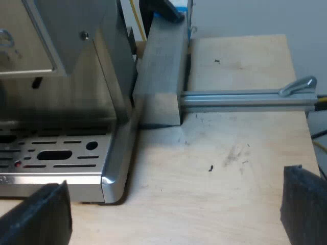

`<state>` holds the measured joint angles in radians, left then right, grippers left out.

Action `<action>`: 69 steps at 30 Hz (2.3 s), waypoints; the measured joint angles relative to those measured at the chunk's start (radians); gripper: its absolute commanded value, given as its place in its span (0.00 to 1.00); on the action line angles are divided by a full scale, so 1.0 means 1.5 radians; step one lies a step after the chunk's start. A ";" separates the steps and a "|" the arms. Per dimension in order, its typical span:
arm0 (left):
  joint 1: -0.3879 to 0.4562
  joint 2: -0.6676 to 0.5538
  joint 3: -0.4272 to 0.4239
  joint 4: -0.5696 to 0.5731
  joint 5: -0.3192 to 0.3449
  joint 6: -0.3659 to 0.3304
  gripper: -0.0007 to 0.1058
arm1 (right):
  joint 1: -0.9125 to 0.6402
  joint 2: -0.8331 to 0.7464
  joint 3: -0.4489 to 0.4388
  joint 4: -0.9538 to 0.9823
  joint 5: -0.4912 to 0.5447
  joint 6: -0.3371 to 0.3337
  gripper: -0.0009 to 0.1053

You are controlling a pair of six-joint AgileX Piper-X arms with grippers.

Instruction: Grind coffee beans and then tamp

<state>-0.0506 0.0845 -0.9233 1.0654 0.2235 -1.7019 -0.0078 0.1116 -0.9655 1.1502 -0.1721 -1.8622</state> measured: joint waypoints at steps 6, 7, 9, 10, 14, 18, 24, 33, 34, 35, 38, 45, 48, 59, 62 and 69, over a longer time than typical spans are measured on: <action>0.000 -0.057 0.000 0.038 -0.005 0.002 0.75 | 0.000 -0.072 0.000 0.003 0.000 0.000 0.80; 0.000 -0.061 0.000 0.039 -0.005 0.002 0.75 | 0.000 -0.076 0.000 0.002 0.000 0.000 0.80; 0.000 -0.066 0.000 0.052 -0.005 0.002 0.75 | 0.000 -0.080 0.001 0.004 0.000 0.000 0.80; 0.000 -0.066 0.000 0.058 -0.005 0.002 0.75 | 0.000 -0.080 0.001 0.010 0.000 0.000 0.80; 0.000 -0.066 0.000 0.085 -0.005 0.002 0.75 | 0.000 -0.080 0.005 0.032 0.000 0.000 0.80; 0.000 -0.066 -0.009 0.150 -0.009 0.002 0.75 | 0.000 -0.080 0.011 0.033 0.000 0.000 0.80; 0.001 -0.066 -0.009 0.172 -0.057 0.002 0.75 | 0.000 -0.080 0.021 0.023 0.000 0.000 0.80; 0.001 -0.066 0.064 0.046 -0.127 -0.020 0.75 | 0.000 -0.080 0.115 -0.066 -0.002 0.000 0.80; 0.001 -0.066 0.073 0.040 -0.127 -0.021 0.75 | 0.000 -0.080 0.122 -0.072 -0.002 0.000 0.80; 0.001 -0.066 0.087 0.031 -0.128 -0.022 0.75 | 0.000 -0.080 0.135 -0.079 -0.002 0.000 0.80; 0.001 -0.066 0.129 0.010 -0.128 -0.023 0.75 | 0.000 -0.080 0.169 -0.098 -0.002 0.000 0.80; 0.001 -0.065 0.215 -0.013 -0.128 -0.023 0.75 | 0.000 -0.079 0.247 -0.104 -0.013 0.000 0.80; 0.001 -0.065 0.238 -0.013 -0.128 -0.023 0.75 | 0.000 -0.079 0.265 -0.106 -0.015 0.000 0.80; 0.001 -0.065 0.277 -0.028 -0.120 -0.023 0.75 | 0.000 -0.078 0.318 -0.116 -0.015 0.000 0.80; 0.001 -0.065 0.277 -0.029 -0.119 -0.023 0.75 | 0.000 -0.078 0.318 -0.116 -0.015 0.000 0.80; 0.001 -0.065 0.278 -0.029 -0.119 -0.023 0.75 | 0.000 -0.078 0.318 -0.116 -0.015 0.000 0.80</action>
<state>-0.0485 -0.0130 -0.5070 1.0223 0.0451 -1.7370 -0.0078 -0.0050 -0.4885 0.9761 -0.1942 -1.8622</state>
